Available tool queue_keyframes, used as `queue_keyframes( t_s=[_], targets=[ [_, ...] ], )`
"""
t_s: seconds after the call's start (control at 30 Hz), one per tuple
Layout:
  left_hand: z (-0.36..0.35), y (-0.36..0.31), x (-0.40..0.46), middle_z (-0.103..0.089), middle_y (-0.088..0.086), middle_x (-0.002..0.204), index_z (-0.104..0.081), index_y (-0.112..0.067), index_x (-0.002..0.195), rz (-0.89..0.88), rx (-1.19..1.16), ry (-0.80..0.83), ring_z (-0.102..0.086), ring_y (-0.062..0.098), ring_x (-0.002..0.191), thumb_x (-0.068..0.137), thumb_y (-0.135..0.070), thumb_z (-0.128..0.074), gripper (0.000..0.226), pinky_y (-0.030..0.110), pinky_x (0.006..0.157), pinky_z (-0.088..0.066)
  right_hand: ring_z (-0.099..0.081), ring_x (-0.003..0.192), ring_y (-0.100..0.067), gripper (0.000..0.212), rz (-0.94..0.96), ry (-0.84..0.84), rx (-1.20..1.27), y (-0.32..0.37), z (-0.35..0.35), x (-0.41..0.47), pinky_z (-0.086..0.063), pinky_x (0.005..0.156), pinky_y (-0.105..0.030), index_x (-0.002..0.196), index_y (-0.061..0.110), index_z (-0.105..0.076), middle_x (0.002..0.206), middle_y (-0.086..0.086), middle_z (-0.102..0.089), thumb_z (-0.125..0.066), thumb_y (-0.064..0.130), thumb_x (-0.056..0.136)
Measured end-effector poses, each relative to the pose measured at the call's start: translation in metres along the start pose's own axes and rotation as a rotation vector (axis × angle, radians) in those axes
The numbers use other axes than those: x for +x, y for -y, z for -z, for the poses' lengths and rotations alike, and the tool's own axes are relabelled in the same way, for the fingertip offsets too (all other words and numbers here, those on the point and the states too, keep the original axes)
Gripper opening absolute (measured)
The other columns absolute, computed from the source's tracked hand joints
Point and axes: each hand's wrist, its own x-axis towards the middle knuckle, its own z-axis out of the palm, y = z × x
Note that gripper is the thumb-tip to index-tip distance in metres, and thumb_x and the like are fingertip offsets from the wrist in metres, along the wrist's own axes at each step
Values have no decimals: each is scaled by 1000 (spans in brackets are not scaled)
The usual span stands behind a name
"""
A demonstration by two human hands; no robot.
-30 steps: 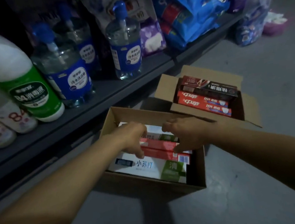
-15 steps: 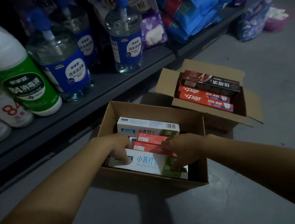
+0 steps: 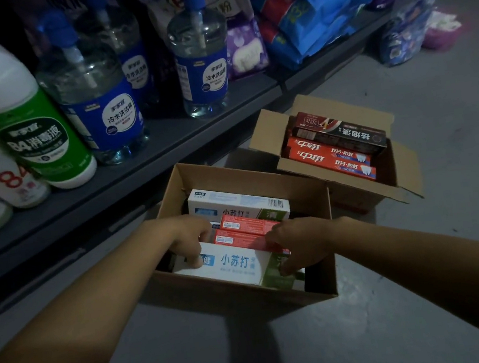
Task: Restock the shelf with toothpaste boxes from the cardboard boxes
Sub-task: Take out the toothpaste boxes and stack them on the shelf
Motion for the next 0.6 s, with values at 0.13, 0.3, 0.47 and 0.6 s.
queue_keyframes(
  t_s=[0.13, 0.3, 0.47, 0.6],
  targets=[
    [4, -1, -3, -51, -5, 119, -51, -27, 117, 17, -33, 3, -51, 17, 110, 79, -17, -72, 44, 34, 94, -46, -53, 117, -16, 56, -8, 10, 27, 0, 2, -1, -44, 95, -29, 138, 24, -42, 131, 2, -54, -64, 30, 87],
    [12, 3, -10, -54, -3, 111, -55, -23, 102, -45, -80, -6, -53, 15, 102, 79, -13, -72, 31, 30, 87, -46, -55, 113, -19, 47, -51, 46, 113, -6, 0, 3, -50, 95, -35, 127, 20, -49, 125, 0, -55, -66, 32, 86],
    [26, 12, -25, -54, -6, 105, -53, -26, 93, -71, -132, -53, -52, 12, 99, 79, -12, -71, 27, 27, 81, -44, -55, 111, -18, 45, -44, 32, 218, -5, 14, -2, -49, 95, -35, 126, 20, -48, 125, 1, -55, -66, 31, 86],
    [50, 17, -48, -54, -6, 109, -56, -25, 104, -97, -123, -164, -53, 13, 100, 76, -16, -76, 35, 29, 83, -47, -57, 103, -16, 41, -49, -25, 178, -3, 53, -18, -50, 89, -32, 119, 20, -52, 115, 2, -58, -69, 31, 84]
  ],
)
